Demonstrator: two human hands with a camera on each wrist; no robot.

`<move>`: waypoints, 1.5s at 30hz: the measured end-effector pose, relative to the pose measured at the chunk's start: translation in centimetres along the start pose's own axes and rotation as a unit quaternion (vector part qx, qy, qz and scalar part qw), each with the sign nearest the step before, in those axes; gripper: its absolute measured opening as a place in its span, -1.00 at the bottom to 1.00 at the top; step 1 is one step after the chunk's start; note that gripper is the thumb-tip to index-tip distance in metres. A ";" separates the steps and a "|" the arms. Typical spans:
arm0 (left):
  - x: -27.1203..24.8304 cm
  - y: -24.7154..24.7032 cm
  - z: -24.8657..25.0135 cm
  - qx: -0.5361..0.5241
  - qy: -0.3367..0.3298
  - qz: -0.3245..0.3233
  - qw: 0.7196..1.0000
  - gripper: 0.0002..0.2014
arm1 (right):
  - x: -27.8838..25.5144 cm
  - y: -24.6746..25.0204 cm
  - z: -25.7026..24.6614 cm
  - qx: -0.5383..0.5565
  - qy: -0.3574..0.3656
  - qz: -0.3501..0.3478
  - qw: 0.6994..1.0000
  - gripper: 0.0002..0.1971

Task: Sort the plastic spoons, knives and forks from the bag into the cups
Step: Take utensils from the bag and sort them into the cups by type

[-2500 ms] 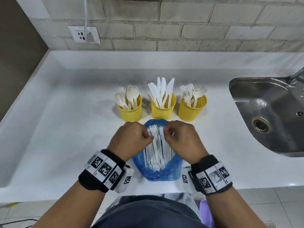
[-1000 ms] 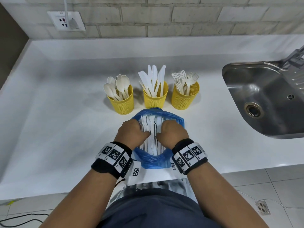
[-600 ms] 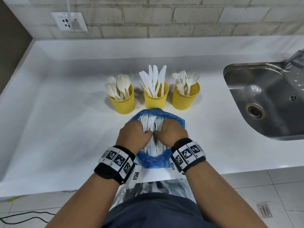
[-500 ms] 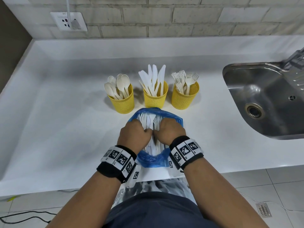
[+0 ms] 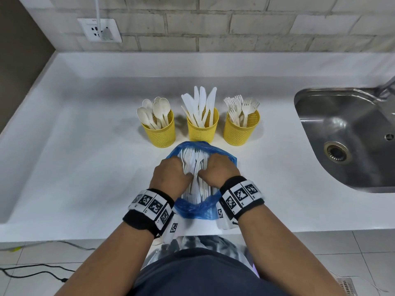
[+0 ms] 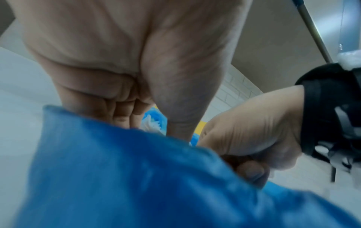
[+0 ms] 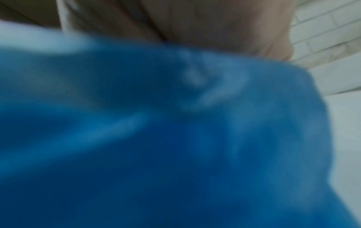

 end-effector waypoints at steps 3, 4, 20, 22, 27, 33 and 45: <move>-0.3 0.5 0.2 -0.029 0.026 -0.007 0.999 -0.72 | 0.3 0.1 0.3 0.038 0.009 -0.014 0.999 -0.76; -0.4 0.5 0.2 -0.042 0.034 -0.015 0.998 -0.75 | 0.3 0.2 0.5 0.049 0.012 -0.012 0.999 -0.75; -1.9 -0.2 1.3 -0.252 0.060 -0.079 0.963 -0.74 | -0.7 0.7 2.0 0.294 -0.016 -0.057 0.954 -0.82; -2.0 -0.3 1.4 -0.259 0.064 -0.072 0.961 -0.76 | -0.7 0.6 2.1 0.312 -0.013 -0.056 0.948 -0.85; -2.1 -0.7 1.0 -0.269 0.084 -0.072 0.957 -0.81 | -0.6 0.2 2.4 0.368 -0.015 -0.059 0.928 -0.85; -2.6 -0.6 1.1 -0.296 0.098 -0.094 0.945 -0.76 | -0.8 0.1 2.5 0.388 -0.038 -0.100 0.916 -0.86; -3.1 -2.0 1.7 -0.219 0.098 -0.078 0.967 -0.37 | -1.8 0.8 1.3 0.259 0.020 -0.081 0.962 -0.76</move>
Point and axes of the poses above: each hand's wrist, its own x-axis towards the middle knuckle, its own y-axis out of the back of the hand, z = x × y, the point moved 1 cm from there along x, towards the middle knuckle, and after that the axes turned 3 degrees about z, right-handed, at the moved point
